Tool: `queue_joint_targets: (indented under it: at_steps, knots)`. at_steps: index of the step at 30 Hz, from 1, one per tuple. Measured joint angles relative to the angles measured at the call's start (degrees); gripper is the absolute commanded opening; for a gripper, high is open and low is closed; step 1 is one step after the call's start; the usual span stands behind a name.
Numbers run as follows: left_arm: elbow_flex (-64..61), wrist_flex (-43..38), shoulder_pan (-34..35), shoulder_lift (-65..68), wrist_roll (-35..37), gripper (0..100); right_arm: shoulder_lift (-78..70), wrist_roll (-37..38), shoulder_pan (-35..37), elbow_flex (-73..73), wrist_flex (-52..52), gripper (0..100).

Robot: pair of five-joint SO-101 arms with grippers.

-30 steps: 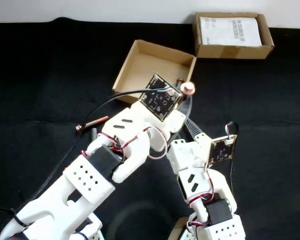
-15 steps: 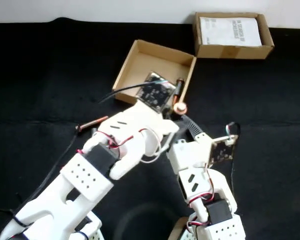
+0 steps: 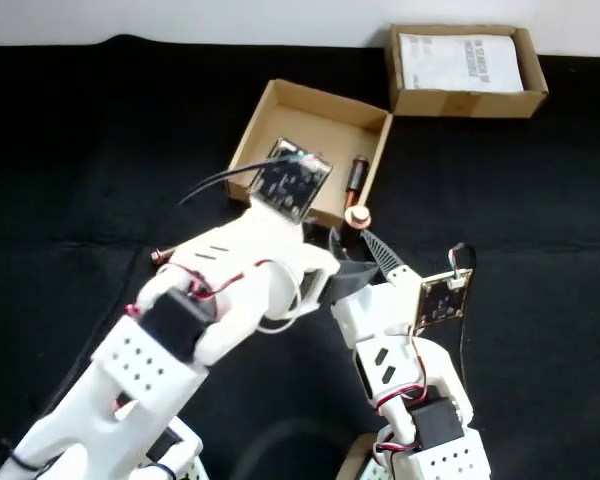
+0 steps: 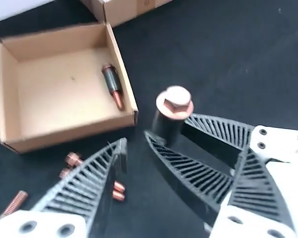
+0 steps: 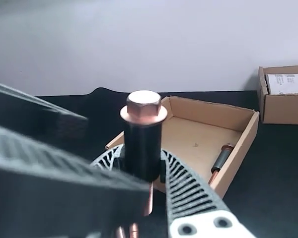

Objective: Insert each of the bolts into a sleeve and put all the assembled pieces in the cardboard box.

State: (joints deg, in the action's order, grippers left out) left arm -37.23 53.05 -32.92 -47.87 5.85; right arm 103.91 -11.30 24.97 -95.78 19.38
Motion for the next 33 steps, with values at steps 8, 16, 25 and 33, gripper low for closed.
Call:
queue_joint_targets:
  at_steps: [8,16,25,33]
  knots:
    - [0.0,2.73,8.44,-12.48,-0.18,4,0.0,0.0,0.0,0.0,0.0,0.6]
    - [-8.88,2.73,17.85,-22.95,-0.18,1,0.0,0.0,0.0,0.0,1.93,0.6]
    - [-24.88,2.73,28.04,-39.21,-0.09,1,-0.09,0.0,-0.09,6.77,14.33,0.6]
    - [-39.38,2.73,34.73,-55.3,-0.18,1,-18.2,0.0,-0.09,23.65,15.65,0.6]
